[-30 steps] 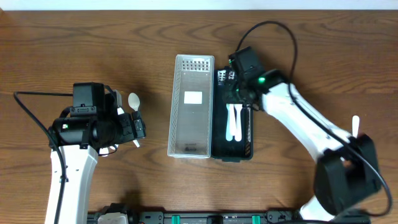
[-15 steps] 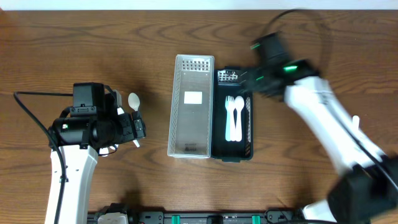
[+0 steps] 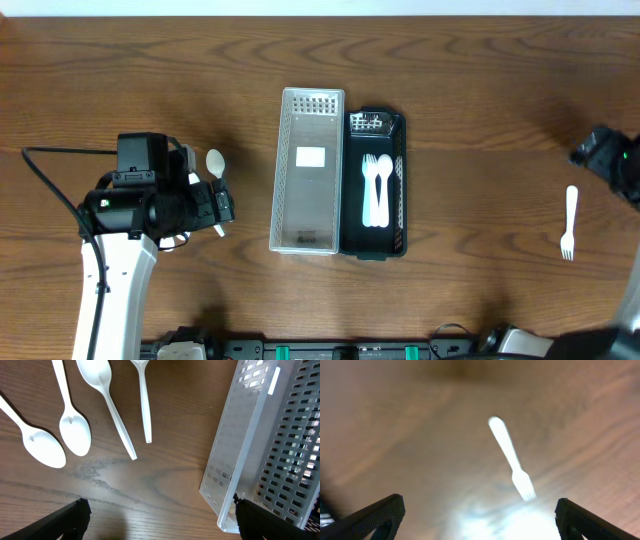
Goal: Pack container
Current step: 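Move right gripper to the white spoon and grasp it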
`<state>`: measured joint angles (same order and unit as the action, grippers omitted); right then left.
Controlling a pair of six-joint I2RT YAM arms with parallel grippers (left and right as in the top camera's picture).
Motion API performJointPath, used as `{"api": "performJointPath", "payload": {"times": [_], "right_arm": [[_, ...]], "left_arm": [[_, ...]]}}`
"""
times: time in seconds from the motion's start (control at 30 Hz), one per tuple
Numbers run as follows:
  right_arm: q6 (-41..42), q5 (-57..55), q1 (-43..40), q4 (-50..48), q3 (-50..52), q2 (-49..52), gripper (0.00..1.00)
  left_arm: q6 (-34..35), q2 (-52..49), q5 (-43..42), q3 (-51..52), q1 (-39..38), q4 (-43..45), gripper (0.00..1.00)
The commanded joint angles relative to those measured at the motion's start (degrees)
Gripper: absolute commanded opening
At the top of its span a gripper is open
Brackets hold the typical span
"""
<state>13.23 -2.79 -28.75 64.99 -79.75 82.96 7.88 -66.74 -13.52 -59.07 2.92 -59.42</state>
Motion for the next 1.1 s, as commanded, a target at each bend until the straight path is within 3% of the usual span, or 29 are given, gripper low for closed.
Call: {"api": "performJointPath", "payload": {"times": [0.0,0.43,1.07], "right_arm": [[-8.1,0.3,-3.1,-2.0,5.0,3.3,0.99],[-14.8,1.3,-5.0,-11.5,10.9,20.8,0.99],[-14.8,3.4,-5.0,-14.8,12.5,31.4,0.97]], "left_arm": [[-0.3,0.4,0.2,-0.8,0.2,-0.1,0.95],[-0.3,0.4,0.2,-0.8,0.2,-0.1,0.95],[-0.3,0.4,0.2,-0.8,0.2,-0.2,0.95]]}}
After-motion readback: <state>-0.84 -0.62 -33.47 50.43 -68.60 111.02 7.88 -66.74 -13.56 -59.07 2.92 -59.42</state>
